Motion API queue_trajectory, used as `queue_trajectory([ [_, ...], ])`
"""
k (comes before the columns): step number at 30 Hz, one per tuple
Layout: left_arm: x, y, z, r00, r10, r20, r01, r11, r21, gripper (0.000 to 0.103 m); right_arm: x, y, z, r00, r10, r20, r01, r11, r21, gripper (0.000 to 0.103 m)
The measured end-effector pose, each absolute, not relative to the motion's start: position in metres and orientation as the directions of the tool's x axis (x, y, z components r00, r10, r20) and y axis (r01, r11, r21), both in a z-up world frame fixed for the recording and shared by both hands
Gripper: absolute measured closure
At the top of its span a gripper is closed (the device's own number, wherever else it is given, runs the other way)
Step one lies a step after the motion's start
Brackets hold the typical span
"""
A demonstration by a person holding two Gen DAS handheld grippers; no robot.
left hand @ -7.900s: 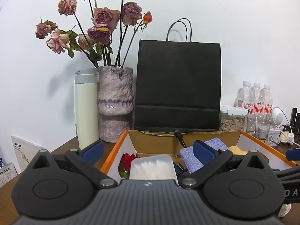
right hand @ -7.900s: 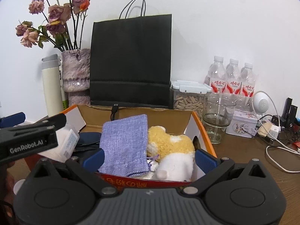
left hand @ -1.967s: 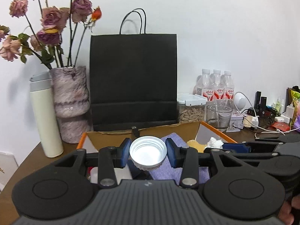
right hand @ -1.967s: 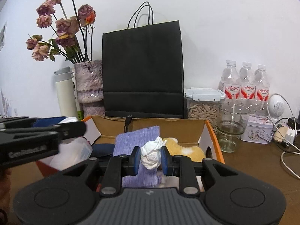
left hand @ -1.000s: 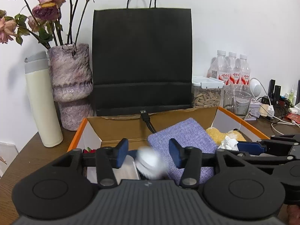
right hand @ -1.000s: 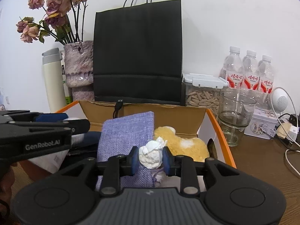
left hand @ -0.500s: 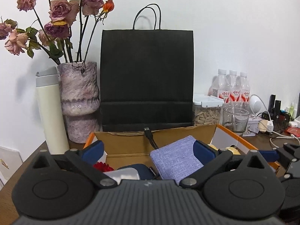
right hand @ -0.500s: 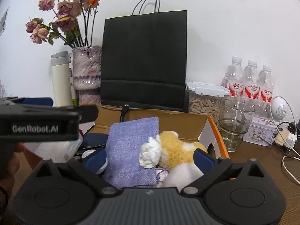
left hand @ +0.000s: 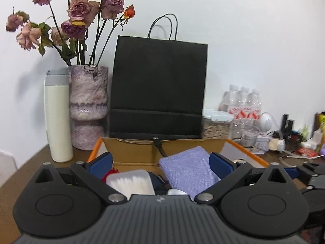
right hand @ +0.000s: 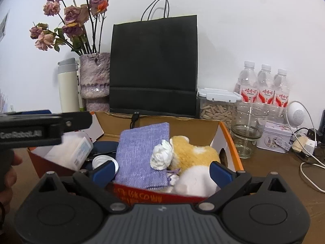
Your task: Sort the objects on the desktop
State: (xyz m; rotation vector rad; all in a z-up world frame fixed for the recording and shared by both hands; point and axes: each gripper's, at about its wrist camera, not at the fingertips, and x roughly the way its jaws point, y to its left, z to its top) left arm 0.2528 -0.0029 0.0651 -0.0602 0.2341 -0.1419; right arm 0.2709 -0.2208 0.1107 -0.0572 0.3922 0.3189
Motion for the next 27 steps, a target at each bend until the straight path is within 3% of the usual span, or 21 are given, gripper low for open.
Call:
queue_trajectory([
  [6, 0.225, 0.002, 0.062, 0.968, -0.184, -0.173, 0.178, 0.983, -0.051, 0.000, 0.249, -0.229, 0.109, 0.878, 0.301, -0.372, -0.326, 0.946, -0.003, 0.003],
  [17, 0.198, 0.029, 0.047, 0.952, -0.139, -0.274, 0.125, 0.990, -0.066, 0.000, 0.212, -0.245, 0.096, 0.854, 0.297, -0.428, -0.335, 0.942, -0.015, 0.003],
  [27, 0.168, 0.056, 0.030, 0.896, 0.007, -0.444, -0.035, 0.998, -0.054, 0.000, 0.181, -0.248, 0.083, 0.797, 0.328, -0.507, -0.366, 0.930, 0.027, 0.003],
])
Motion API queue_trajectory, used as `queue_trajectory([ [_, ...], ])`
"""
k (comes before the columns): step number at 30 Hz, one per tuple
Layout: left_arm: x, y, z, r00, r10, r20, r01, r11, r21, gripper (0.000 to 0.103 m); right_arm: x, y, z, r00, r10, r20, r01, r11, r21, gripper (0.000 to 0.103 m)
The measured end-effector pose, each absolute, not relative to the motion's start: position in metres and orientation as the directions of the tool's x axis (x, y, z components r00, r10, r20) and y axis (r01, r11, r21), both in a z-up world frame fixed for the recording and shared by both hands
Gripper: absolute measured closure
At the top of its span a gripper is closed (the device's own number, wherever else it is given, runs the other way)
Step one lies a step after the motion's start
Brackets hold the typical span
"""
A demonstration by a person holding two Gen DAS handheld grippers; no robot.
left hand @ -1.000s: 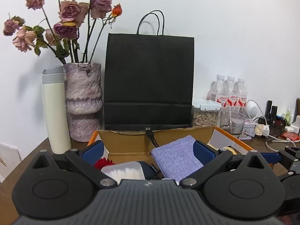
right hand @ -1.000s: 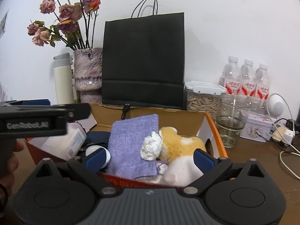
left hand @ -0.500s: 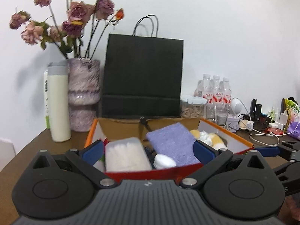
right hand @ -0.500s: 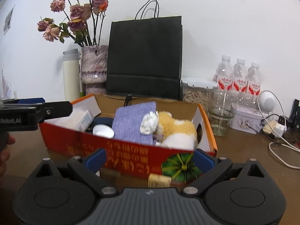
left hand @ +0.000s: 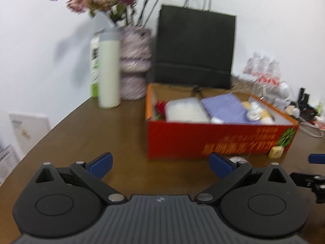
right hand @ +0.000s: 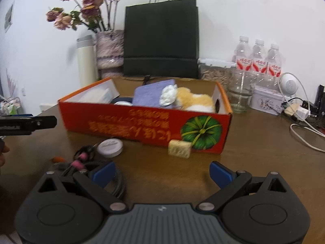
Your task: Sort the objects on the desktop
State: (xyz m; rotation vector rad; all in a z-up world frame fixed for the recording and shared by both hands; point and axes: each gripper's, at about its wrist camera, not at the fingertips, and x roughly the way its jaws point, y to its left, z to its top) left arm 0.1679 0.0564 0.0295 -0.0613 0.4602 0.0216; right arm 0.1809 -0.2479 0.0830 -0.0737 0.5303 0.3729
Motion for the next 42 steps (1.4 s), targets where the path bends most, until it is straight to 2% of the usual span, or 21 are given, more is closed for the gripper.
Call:
queue_trajectory([
  [5, 0.158, 0.063, 0.024, 0.848, 0.038, -0.529, -0.080, 0.995, -0.056, 0.000, 0.165, -0.237, 0.082, 0.762, 0.372, -0.530, -0.418, 0.908, 0.036, 0.003],
  [14, 0.156, 0.056, 0.025, 0.821, 0.044, -0.570, -0.068, 0.997, -0.021, 0.000, 0.147, -0.211, 0.082, 0.701, 0.437, -0.563, -0.492, 0.868, 0.062, 0.003],
  [23, 0.161, 0.057, 0.022, 0.784, 0.037, -0.619, -0.069, 0.997, -0.027, 0.000, 0.154, -0.189, 0.074, 0.678, 0.383, -0.627, -0.459, 0.887, 0.046, 0.003],
  [28, 0.163, 0.060, 0.021, 0.771, 0.022, -0.637, -0.070, 0.996, -0.050, 0.000, 0.164, -0.179, 0.072, 0.697, 0.326, -0.639, -0.405, 0.914, 0.024, 0.000],
  [38, 0.164, 0.064, 0.020, 0.763, 0.016, -0.646, -0.079, 0.994, -0.068, 0.000, 0.183, -0.164, 0.070, 0.704, 0.303, -0.642, -0.374, 0.927, 0.027, 0.000],
  [40, 0.164, 0.065, 0.020, 0.762, 0.016, -0.648, -0.080, 0.994, -0.070, 0.000, 0.182, -0.164, 0.071, 0.709, 0.312, -0.632, -0.382, 0.924, 0.028, 0.013],
  [42, 0.164, 0.066, 0.019, 0.761, 0.016, -0.649, -0.083, 0.994, -0.072, 0.000, 0.181, -0.165, 0.072, 0.711, 0.320, -0.625, -0.386, 0.922, 0.033, 0.013],
])
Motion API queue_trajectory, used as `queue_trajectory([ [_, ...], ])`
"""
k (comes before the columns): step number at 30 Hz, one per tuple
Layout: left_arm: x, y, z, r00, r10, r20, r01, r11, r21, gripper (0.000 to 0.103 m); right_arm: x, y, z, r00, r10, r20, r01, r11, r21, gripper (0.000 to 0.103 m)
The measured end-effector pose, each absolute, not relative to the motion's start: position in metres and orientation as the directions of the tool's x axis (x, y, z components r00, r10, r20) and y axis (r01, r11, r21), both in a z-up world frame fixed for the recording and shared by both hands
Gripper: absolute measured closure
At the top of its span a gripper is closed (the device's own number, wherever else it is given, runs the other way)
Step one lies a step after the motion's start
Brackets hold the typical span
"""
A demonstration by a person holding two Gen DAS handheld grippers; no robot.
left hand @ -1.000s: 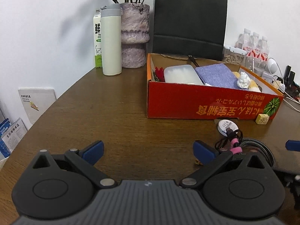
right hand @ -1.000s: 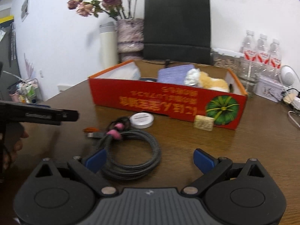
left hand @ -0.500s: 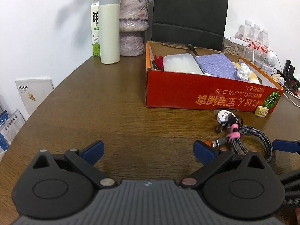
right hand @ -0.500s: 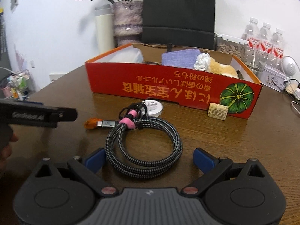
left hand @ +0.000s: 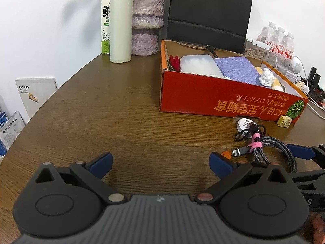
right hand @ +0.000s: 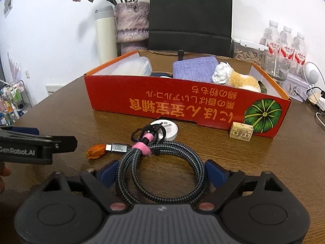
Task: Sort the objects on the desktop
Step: 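Grasp the orange plug with the left gripper while the right grasps the braided cable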
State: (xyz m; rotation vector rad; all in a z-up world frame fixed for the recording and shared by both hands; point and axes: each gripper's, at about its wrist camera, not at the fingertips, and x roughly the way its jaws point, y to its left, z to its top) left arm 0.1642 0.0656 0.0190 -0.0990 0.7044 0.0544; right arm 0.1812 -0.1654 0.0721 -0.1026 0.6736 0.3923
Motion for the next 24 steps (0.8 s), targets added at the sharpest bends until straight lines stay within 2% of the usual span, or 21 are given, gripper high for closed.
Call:
queue_trajectory([
  [7, 0.163, 0.060, 0.018, 0.769, 0.014, -0.639, -0.070, 0.996, -0.061, 0.000, 0.180, -0.173, 0.073, 0.716, 0.328, -0.616, -0.377, 0.925, 0.054, 0.015],
  [15, 0.159, 0.039, 0.016, 0.796, -0.045, -0.604, 0.010, 0.998, -0.061, 0.000, 0.174, -0.188, 0.080, 0.735, 0.336, -0.590, -0.372, 0.926, 0.064, 0.016],
  [24, 0.165, 0.014, 0.012, 0.786, -0.057, -0.616, 0.051, 0.998, -0.028, 0.000, 0.178, -0.215, 0.081, 0.753, 0.314, -0.579, -0.357, 0.933, 0.041, 0.016],
])
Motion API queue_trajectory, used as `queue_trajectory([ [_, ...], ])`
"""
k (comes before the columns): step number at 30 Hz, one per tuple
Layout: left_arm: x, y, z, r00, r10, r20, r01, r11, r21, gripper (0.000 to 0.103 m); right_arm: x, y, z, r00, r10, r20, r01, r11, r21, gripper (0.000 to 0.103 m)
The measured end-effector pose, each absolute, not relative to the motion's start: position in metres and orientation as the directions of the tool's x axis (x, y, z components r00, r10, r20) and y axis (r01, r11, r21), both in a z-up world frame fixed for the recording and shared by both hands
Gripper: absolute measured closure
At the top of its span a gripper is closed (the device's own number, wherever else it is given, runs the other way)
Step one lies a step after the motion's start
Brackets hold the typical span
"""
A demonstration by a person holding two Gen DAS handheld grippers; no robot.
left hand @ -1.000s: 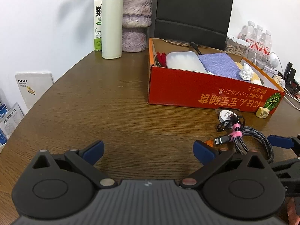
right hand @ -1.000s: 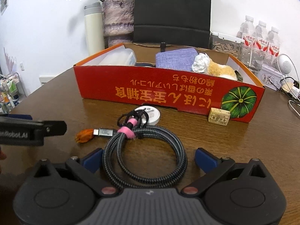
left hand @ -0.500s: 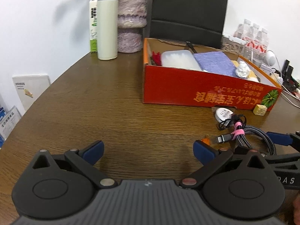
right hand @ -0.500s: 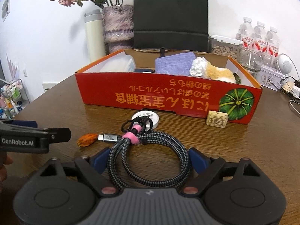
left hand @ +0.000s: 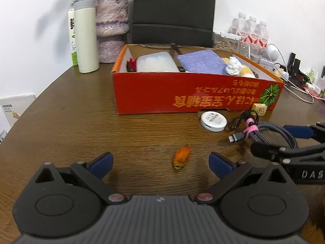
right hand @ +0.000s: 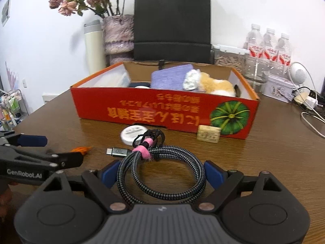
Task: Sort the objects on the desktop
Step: 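Grasp the orange plug with the left gripper while the right grasps the braided cable, then carry the plug in the left gripper while the right carries the cable over the box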
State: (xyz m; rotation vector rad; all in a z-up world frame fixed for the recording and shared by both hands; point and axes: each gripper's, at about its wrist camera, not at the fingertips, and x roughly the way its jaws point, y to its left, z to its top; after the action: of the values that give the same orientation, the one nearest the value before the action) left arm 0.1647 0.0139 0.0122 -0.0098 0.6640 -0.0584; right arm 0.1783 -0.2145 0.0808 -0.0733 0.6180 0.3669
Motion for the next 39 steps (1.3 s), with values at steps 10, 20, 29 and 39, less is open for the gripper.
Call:
queue_trajectory([
  [10, 0.170, 0.003, 0.009, 0.777, -0.042, -0.628, 0.044, 0.999, -0.013, 0.018, 0.183, -0.236, 0.078, 0.761, 0.292, -0.579, -0.334, 0.942, 0.036, 0.016],
  [20, 0.166, -0.008, 0.012, 0.793, -0.079, -0.604, 0.098, 0.995, -0.001, 0.089, 0.181, -0.240, 0.080, 0.764, 0.301, -0.572, -0.340, 0.940, 0.041, 0.016],
  [29, 0.164, -0.004, 0.018, 0.802, -0.103, -0.588, 0.088, 0.995, -0.054, 0.089, 0.176, -0.240, 0.088, 0.781, 0.315, -0.540, -0.349, 0.936, 0.041, 0.016],
  [39, 0.154, -0.013, 0.067, 0.902, -0.128, -0.411, 0.116, 0.992, -0.055, 0.089, 0.166, -0.238, 0.118, 0.849, 0.331, -0.411, -0.351, 0.936, 0.030, 0.016],
])
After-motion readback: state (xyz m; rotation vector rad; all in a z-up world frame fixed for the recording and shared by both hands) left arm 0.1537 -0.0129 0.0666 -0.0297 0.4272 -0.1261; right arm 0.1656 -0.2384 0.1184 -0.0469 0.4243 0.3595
